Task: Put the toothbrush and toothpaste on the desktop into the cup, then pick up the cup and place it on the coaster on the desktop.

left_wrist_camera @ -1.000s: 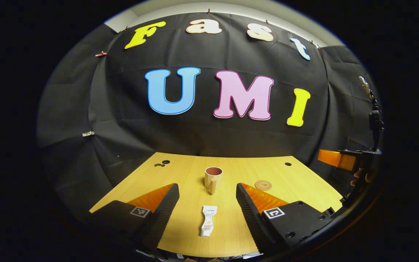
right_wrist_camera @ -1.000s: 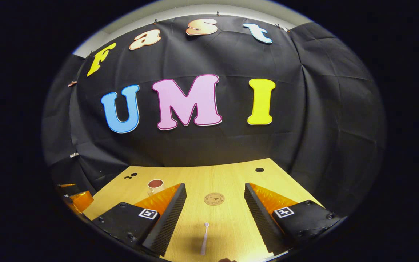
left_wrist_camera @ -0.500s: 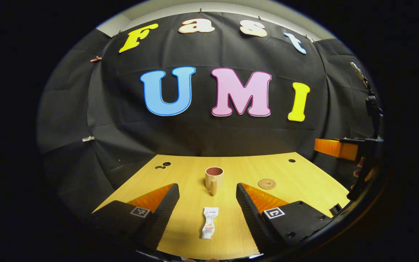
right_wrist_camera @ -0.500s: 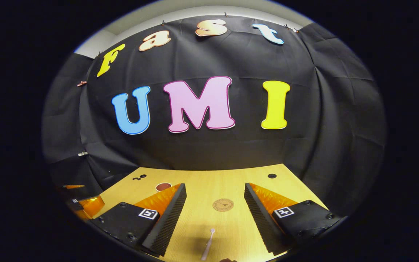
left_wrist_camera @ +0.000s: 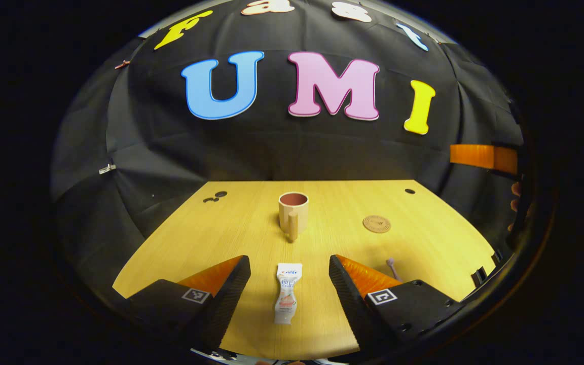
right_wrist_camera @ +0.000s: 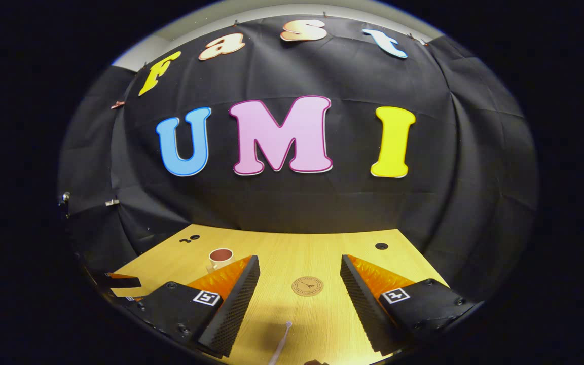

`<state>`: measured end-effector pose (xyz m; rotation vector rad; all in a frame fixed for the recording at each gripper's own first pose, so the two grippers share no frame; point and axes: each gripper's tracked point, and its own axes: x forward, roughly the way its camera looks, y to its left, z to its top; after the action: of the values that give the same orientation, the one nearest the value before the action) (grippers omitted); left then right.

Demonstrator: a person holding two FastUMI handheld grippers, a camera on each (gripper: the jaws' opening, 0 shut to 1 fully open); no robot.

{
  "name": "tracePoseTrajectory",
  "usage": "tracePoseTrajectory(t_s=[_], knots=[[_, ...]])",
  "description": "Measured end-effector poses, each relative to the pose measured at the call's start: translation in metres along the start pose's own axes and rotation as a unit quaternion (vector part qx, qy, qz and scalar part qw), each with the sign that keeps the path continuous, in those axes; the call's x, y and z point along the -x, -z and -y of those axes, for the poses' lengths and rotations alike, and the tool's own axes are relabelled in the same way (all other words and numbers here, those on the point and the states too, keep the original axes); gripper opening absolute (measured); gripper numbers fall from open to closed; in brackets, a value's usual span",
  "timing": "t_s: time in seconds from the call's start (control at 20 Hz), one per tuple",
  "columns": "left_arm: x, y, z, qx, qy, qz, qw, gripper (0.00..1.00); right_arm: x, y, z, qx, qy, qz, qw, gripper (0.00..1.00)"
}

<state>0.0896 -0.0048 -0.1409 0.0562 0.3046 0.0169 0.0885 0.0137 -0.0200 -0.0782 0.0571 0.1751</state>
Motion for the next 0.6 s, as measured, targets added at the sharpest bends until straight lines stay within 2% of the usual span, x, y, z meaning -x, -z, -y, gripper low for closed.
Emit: tracePoseTrajectory(t_s=[0.1, 0.15, 0.2, 0.35, 0.6], knots=[[-0.015, 0.015, -0.001, 0.004, -0.005, -0.022, 1.0, 0.97, -0.009, 0.005, -0.001, 0.013, -0.012, -0.007, 1.0, 0.98], [-0.021, 0.022, -0.002, 0.006, -0.008, -0.031, 0.999, 0.92, -0.013, 0.008, -0.001, 0.019, -0.014, -0.012, 1.0, 0.98], [-0.027, 0.028, 0.001, 0.006, -0.005, -0.039, 0.999, 0.97, -0.019, 0.012, -0.002, 0.027, -0.019, -0.02, 0.999, 0.98], [-0.05, 0.048, 0.003, -0.003, -0.003, -0.07, 0.998, 0.97, -0.031, 0.022, -0.003, 0.037, -0.035, -0.037, 0.998, 0.99], [-0.083, 0.083, 0.001, 0.025, -0.007, -0.127, 0.992, 0.97, -0.046, 0.038, 0.005, 0.038, -0.044, -0.06, 0.997, 0.96]])
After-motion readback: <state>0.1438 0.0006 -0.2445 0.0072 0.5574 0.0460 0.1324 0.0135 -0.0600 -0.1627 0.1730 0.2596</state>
